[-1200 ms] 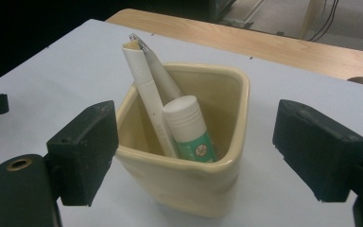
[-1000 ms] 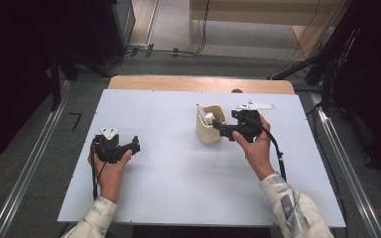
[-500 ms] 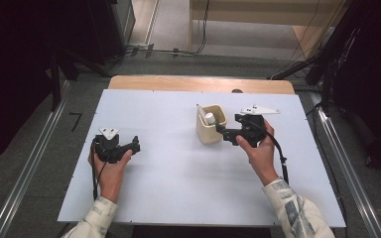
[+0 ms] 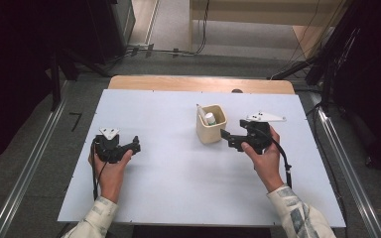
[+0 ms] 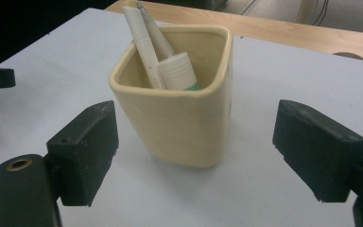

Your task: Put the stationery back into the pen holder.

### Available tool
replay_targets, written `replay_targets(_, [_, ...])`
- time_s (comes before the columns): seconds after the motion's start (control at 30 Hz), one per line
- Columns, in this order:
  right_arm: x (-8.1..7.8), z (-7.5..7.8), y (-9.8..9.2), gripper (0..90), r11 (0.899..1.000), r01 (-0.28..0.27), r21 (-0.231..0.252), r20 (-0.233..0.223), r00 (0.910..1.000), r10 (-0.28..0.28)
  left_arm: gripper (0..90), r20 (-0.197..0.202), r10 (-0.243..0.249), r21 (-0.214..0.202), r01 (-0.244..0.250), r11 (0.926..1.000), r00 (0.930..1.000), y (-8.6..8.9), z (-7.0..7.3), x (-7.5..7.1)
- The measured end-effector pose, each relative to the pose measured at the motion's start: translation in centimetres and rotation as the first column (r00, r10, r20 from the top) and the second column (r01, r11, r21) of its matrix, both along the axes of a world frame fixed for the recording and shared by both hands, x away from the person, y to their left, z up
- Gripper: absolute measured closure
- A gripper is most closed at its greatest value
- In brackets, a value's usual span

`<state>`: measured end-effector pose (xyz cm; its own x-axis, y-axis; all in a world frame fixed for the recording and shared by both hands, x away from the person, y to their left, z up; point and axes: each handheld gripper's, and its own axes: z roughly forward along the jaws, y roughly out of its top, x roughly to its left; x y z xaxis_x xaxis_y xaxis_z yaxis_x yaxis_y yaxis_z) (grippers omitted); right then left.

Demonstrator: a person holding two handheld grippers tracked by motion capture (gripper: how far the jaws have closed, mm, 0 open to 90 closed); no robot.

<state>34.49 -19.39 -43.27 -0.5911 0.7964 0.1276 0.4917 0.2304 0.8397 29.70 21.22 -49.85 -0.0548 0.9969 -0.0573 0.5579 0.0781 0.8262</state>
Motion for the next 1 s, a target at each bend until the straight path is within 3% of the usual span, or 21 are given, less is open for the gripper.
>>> replay_targets(1.0, [-1.9, -1.3, -5.3, 13.5, 0.995, 0.098, -0.013, -0.031, 0.9947, -0.098, 9.3, 0.001, -0.007, -0.002, 0.007, 1.0000, 1.0000, -0.1, 0.1, -0.1])
